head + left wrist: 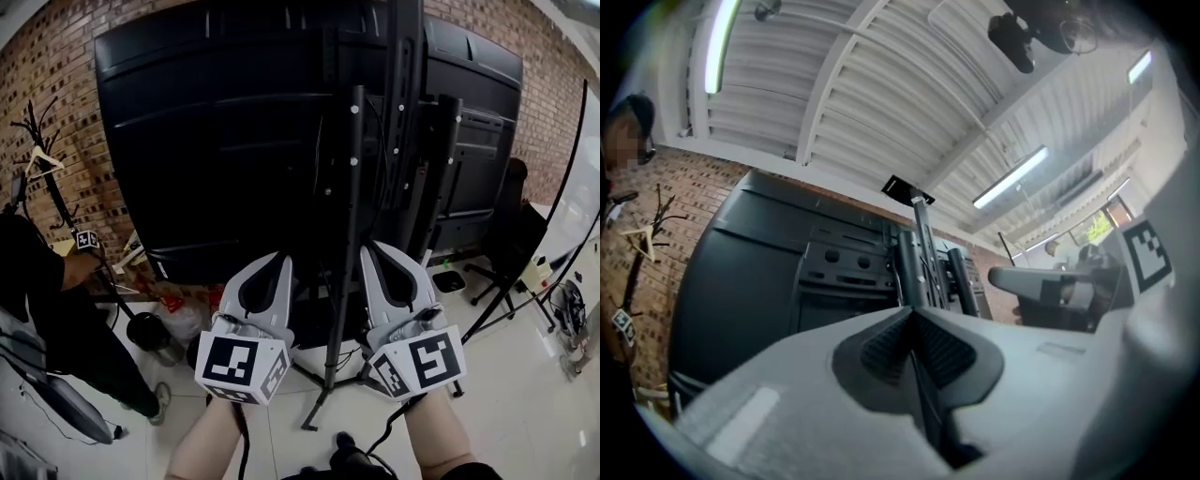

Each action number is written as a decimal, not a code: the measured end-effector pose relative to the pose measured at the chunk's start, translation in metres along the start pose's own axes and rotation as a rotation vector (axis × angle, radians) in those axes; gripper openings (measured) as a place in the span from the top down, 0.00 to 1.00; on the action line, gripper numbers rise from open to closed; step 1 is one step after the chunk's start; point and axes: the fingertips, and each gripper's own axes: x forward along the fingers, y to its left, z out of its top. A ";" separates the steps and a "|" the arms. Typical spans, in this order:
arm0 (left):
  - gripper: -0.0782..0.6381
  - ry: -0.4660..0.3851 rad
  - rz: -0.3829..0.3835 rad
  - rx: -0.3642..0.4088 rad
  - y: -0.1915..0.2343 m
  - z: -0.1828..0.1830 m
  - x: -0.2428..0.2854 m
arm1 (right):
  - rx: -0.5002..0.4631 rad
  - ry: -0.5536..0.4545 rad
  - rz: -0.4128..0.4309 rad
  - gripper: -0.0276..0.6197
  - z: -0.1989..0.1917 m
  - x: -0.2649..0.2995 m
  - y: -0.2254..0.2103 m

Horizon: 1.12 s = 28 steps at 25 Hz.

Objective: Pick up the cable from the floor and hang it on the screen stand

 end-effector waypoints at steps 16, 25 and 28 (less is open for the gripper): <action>0.88 0.069 -0.003 -0.026 -0.045 -0.082 -0.064 | 0.047 0.098 -0.020 0.95 -0.074 -0.082 0.040; 0.88 0.149 0.067 -0.059 -0.076 -0.126 -0.082 | 0.069 0.160 0.070 0.95 -0.109 -0.117 0.048; 0.88 0.178 0.061 -0.041 -0.087 -0.141 -0.090 | 0.082 0.197 0.091 0.95 -0.123 -0.130 0.052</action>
